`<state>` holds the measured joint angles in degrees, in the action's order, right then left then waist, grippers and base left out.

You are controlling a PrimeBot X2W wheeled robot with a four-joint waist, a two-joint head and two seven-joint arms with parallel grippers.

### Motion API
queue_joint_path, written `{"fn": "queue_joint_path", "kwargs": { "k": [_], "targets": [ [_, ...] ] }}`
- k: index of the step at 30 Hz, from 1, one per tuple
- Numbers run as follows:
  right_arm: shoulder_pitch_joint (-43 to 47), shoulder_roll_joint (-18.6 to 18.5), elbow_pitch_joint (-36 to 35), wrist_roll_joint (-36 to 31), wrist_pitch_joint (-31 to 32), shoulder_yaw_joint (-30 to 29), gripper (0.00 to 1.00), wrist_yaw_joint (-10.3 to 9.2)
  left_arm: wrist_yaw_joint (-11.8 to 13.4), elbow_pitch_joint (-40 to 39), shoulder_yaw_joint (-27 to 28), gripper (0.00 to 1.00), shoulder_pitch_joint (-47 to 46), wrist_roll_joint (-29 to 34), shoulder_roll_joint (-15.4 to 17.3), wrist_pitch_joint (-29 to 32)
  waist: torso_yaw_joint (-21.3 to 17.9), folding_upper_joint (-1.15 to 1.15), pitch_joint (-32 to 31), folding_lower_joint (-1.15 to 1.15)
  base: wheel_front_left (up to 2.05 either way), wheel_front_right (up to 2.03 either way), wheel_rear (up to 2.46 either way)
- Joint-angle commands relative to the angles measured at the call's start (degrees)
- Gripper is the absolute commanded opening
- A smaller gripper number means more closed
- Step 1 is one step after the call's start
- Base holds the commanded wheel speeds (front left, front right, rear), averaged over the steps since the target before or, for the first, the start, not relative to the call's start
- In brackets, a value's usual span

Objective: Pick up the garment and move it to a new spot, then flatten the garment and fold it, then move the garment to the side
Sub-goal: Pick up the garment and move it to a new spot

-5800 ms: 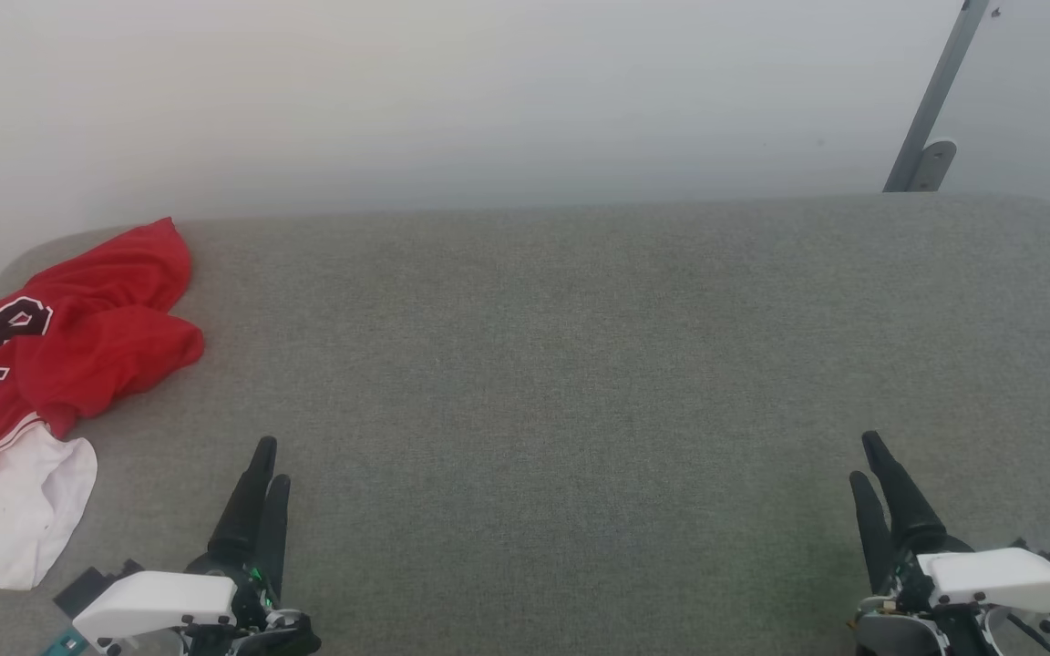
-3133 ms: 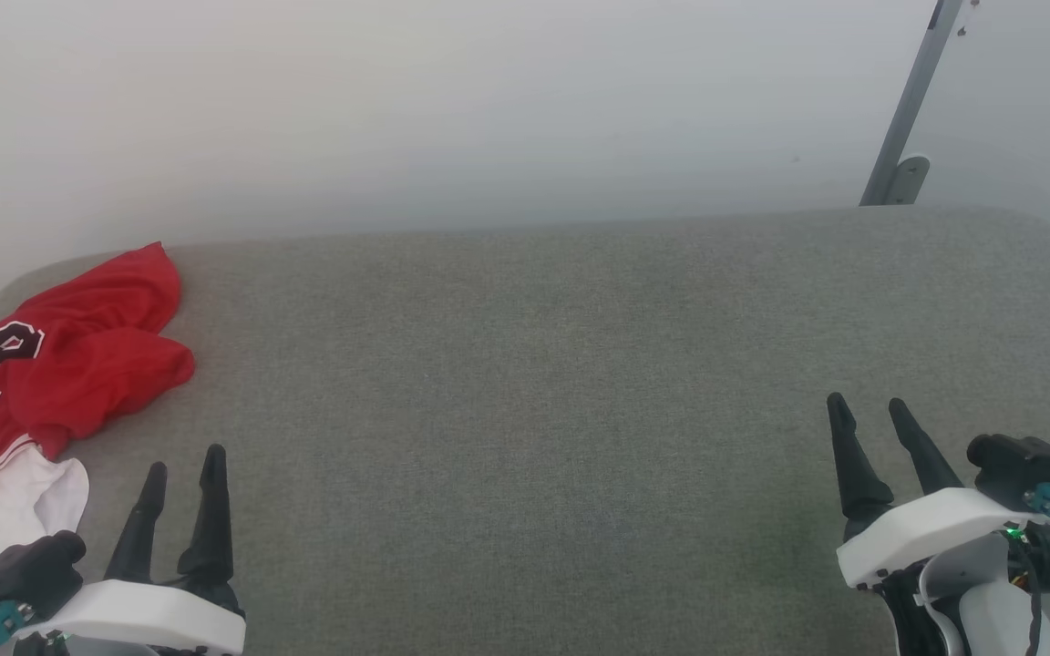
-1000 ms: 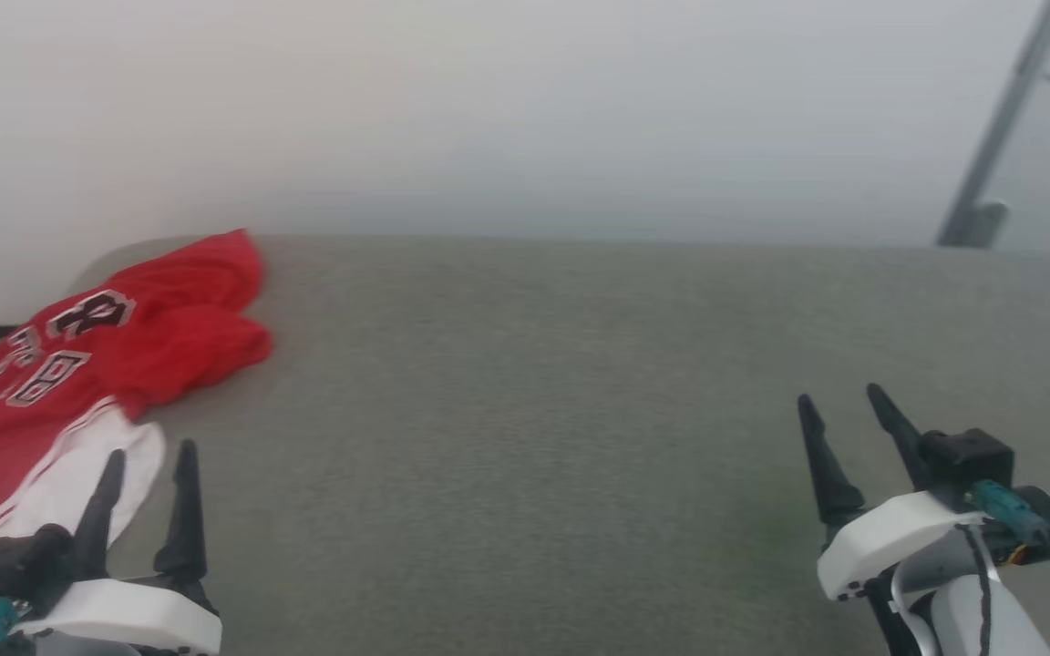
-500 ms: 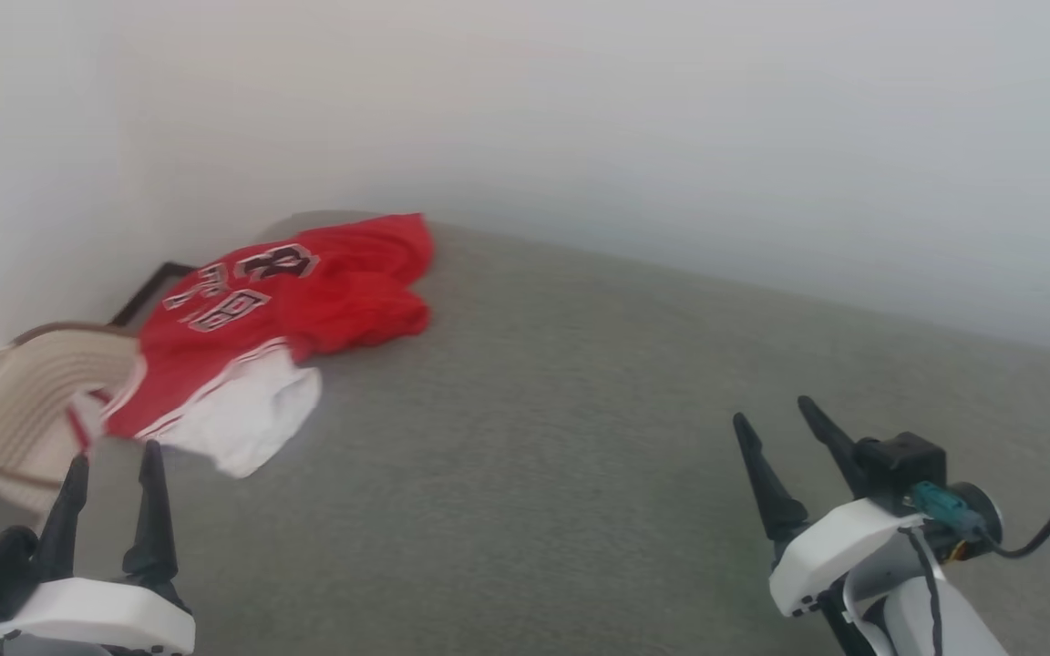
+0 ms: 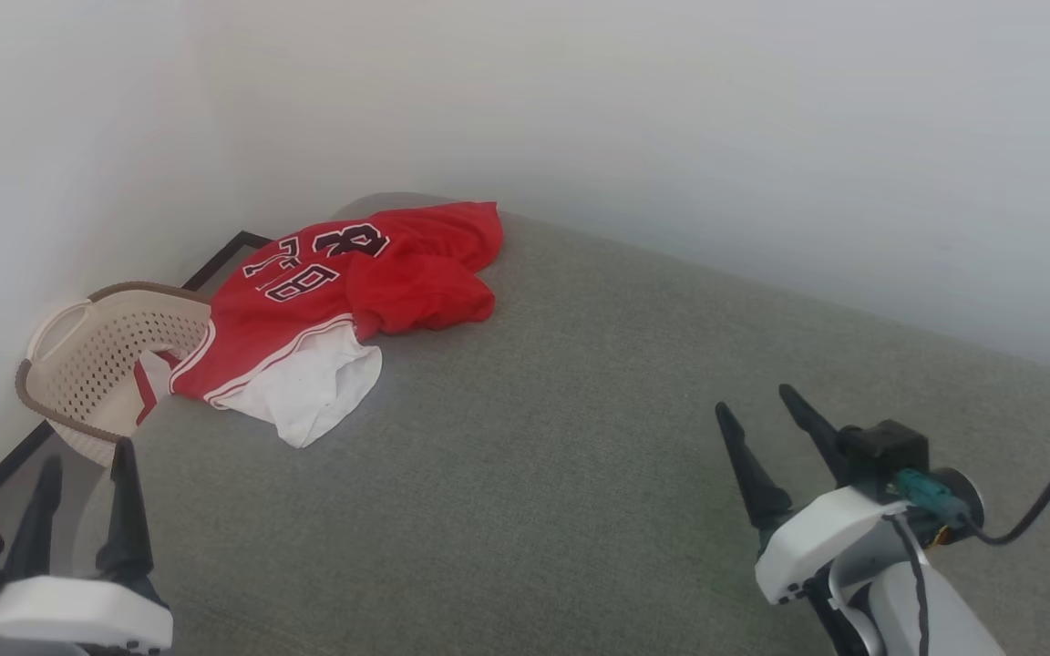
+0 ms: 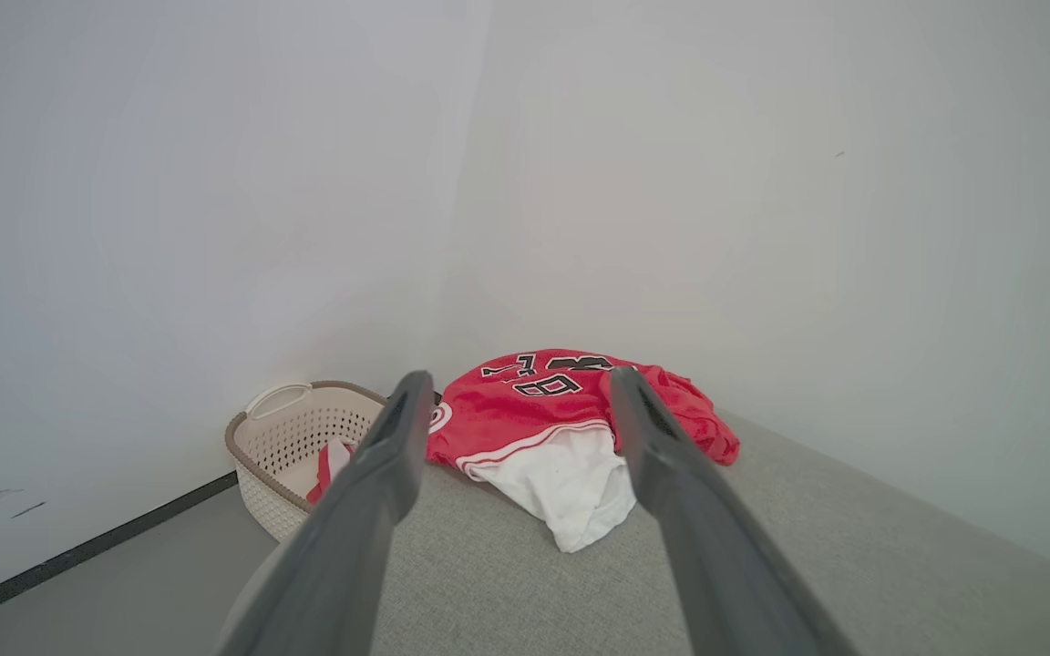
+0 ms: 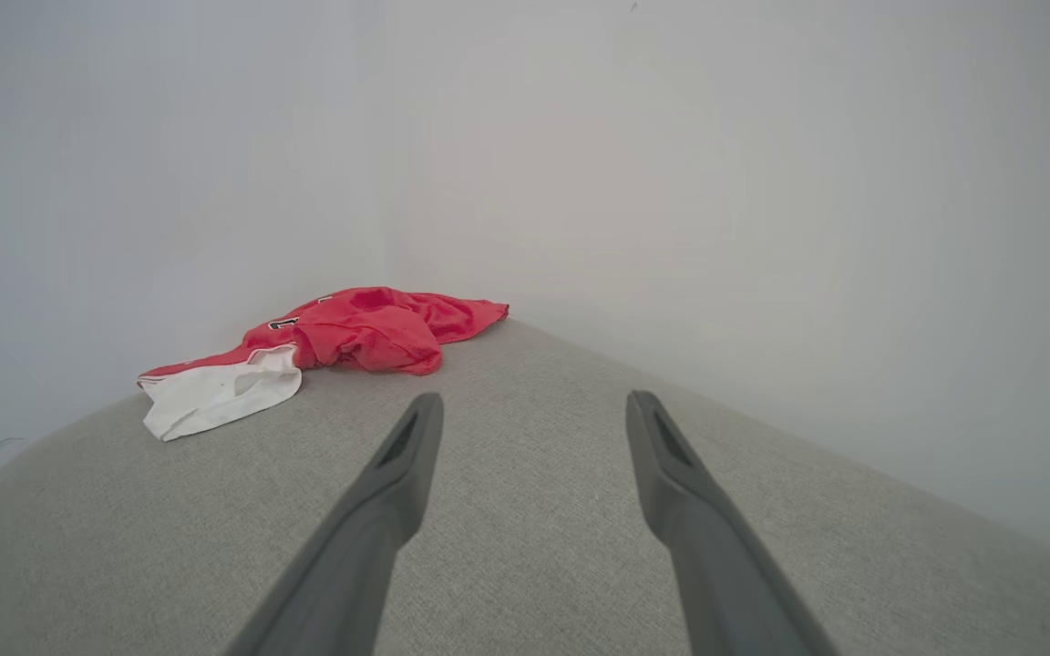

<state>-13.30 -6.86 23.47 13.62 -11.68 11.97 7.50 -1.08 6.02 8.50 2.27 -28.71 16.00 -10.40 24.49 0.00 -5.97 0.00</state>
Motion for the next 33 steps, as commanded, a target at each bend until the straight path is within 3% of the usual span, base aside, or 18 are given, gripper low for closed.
{"fn": "queue_joint_path", "kwargs": {
  "k": [1, 7, 16, 26, 33],
  "targets": [
    [-0.7, -0.2, 0.2, 0.2, -0.6, -0.4, 1.00, -0.02, -0.3, 0.5, 0.1, 1.00, -1.5, -0.7, 0.3, 0.3, 0.0, 0.00, 0.1, 0.00, 0.00, 0.00, 0.00],
    [-1.2, -1.1, -0.7, -0.8, 0.0, -2.2, 1.00, -0.02, -2.1, 3.8, 0.2, 1.00, -6.7, -3.3, 1.2, 1.2, -1.4, 0.00, 1.9, 0.00, 0.00, 0.00, 0.00],
    [-5.2, -3.0, -5.7, -2.9, 3.0, -3.2, 1.00, -0.03, -5.3, 13.3, 0.5, 1.00, -19.9, -8.4, 5.0, 1.5, -6.7, 0.00, 10.5, 0.00, 0.00, 0.00, 0.00],
    [-10.0, -4.8, -13.4, -5.1, 6.7, -4.5, 1.00, -0.03, -6.3, 27.6, -2.8, 1.00, -36.4, -10.4, 10.6, 2.1, -12.6, 0.00, 22.9, 0.00, 0.00, 0.00, 0.00],
    [-13.0, -5.6, -19.1, -6.8, 9.3, -5.2, 1.00, -0.03, -6.4, 40.5, -8.2, 1.00, -47.9, -11.9, 14.6, 6.8, -15.4, 0.00, 31.7, 0.00, 0.00, 0.00, 0.00]
  ]
}}
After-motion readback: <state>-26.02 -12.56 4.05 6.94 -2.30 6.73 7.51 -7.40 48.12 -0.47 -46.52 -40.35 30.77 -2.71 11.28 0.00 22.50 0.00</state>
